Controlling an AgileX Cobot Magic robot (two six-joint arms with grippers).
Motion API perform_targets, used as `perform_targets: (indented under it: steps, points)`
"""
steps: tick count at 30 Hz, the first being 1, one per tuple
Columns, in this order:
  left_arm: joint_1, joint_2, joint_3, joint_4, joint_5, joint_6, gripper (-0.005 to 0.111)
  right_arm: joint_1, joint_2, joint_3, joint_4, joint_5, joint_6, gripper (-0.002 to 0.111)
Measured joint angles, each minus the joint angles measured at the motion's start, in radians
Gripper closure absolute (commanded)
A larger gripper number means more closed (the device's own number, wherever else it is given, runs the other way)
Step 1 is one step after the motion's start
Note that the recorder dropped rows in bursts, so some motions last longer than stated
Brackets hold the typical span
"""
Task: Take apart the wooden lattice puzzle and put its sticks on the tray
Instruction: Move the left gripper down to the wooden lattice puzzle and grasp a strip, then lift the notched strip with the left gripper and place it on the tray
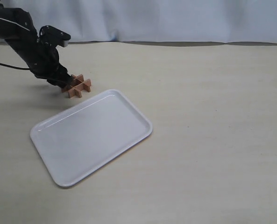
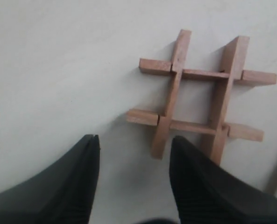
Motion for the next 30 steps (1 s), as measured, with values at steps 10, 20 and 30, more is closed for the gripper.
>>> perform_targets:
  steps: [10, 20, 30]
  points:
    - [0.000, 0.031, 0.000, 0.000, -0.018, 0.000, 0.083, 0.000, 0.000, 0.000, 0.000, 0.000, 0.000, 0.104]
    - [0.000, 0.031, 0.000, -0.002, -0.019, -0.002, 0.107, 0.000, 0.000, 0.000, 0.000, 0.000, 0.000, 0.104]
    - [0.000, -0.026, 0.000, -0.003, 0.041, -0.002, 0.107, 0.000, 0.000, 0.000, 0.000, 0.000, 0.000, 0.104]
